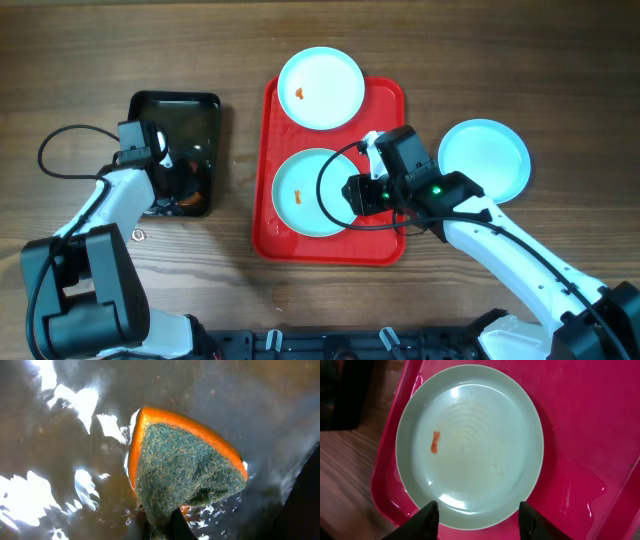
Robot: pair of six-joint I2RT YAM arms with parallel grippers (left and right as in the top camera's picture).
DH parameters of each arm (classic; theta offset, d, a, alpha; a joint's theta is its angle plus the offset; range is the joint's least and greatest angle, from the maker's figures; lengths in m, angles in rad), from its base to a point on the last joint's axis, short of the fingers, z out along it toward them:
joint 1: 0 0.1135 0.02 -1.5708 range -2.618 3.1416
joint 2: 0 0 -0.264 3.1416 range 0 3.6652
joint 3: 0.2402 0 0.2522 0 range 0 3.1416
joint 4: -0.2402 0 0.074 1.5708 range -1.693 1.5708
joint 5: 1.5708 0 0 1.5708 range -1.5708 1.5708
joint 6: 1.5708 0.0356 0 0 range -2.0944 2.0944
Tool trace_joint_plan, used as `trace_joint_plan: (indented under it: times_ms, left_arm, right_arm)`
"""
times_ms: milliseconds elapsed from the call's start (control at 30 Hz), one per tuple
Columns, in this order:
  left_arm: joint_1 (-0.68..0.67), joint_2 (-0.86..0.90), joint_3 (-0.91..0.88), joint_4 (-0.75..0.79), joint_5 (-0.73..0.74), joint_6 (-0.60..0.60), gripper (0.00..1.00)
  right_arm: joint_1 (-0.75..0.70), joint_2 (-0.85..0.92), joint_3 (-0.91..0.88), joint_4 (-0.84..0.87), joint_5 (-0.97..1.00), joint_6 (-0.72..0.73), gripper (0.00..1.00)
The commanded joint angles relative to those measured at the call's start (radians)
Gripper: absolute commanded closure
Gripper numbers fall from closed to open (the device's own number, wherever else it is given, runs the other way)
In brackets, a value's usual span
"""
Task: Clean dirty plates on tray and stack at the side
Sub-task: 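Grasp the sponge in the basin with the left gripper and wet it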
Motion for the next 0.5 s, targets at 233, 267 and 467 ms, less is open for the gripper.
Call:
trace_joint_plan:
  times_ms: [233, 267, 467]
  left_arm:
    - [-0.002, -0.138, 0.120, -0.092, -0.001, -0.002, 0.51]
    - [-0.002, -0.138, 0.120, -0.104, -0.001, -0.002, 0.48]
    - [-0.002, -0.116, 0.111, -0.140, -0.002, -0.002, 0.47]
  right_arm:
    - [-0.002, -0.014, 0.011, 0.007, -0.026, 0.007, 0.49]
    - [-0.002, -0.014, 0.011, 0.006, -0.026, 0.007, 0.49]
    - [-0.002, -0.014, 0.011, 0.006, -0.026, 0.007, 0.49]
